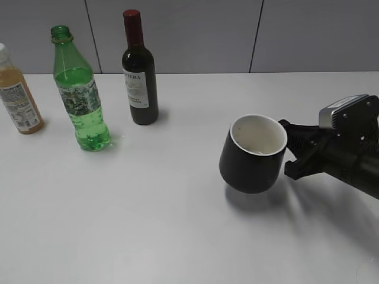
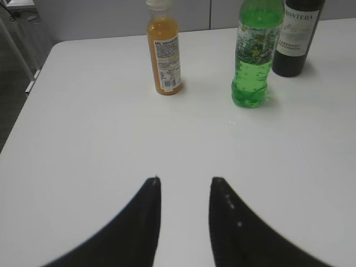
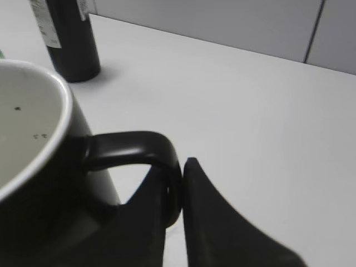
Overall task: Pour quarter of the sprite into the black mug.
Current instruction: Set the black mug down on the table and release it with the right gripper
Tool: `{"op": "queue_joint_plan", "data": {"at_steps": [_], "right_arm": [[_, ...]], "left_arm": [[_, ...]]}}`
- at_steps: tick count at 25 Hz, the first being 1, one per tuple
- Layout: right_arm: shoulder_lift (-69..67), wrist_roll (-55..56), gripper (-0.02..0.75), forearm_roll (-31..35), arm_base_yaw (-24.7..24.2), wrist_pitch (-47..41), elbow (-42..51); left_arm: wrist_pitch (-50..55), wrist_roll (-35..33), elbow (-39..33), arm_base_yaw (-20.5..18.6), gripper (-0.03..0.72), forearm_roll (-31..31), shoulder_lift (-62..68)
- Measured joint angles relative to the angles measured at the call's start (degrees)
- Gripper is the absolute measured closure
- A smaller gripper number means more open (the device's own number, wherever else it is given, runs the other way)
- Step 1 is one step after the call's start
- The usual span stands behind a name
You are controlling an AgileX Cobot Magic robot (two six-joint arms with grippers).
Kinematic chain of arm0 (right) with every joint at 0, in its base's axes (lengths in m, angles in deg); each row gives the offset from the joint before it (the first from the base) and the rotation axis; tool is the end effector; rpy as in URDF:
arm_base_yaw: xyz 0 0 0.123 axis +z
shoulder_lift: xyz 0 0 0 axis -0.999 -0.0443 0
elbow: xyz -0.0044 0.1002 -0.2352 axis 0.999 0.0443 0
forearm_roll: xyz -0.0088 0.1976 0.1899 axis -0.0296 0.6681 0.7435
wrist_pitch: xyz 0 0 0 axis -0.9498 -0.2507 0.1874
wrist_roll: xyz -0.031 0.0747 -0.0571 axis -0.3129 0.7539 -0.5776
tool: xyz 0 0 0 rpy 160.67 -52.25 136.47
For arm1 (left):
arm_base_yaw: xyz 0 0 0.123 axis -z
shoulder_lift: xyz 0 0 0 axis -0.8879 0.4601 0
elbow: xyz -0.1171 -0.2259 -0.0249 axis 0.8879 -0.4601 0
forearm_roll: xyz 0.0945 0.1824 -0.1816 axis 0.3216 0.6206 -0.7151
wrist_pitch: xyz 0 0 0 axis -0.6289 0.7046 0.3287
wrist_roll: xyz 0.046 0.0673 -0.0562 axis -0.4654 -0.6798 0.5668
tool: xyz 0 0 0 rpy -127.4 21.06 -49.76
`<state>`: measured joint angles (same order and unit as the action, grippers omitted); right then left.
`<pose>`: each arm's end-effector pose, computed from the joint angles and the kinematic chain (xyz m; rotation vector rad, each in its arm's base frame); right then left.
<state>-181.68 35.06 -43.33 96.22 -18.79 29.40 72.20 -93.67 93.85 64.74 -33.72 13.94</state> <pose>0.2560 0.0812 0.0667 -0.5034 1.7645 0.4507 0.0505 -0.0103 0.2880 0.1474 2.0093 -0.0748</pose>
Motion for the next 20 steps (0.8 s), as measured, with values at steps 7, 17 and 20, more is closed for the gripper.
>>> {"op": "queue_joint_plan", "data": {"at_steps": [7, 17, 20], "right_arm": [[0.00, 4.79, 0.700, -4.15, 6.86, 0.00, -6.70], [-8.09, 19.88, 0.700, -28.03, 13.53, 0.05, -22.87], [-10.79, 22.69, 0.700, -34.42, 14.19, 0.05, -27.74]], "left_arm": [[0.00, 0.00, 0.00, 0.00, 0.452, 0.00, 0.00], [0.00, 0.00, 0.00, 0.00, 0.452, 0.00, 0.00], [0.00, 0.00, 0.00, 0.00, 0.452, 0.00, 0.00]]}}
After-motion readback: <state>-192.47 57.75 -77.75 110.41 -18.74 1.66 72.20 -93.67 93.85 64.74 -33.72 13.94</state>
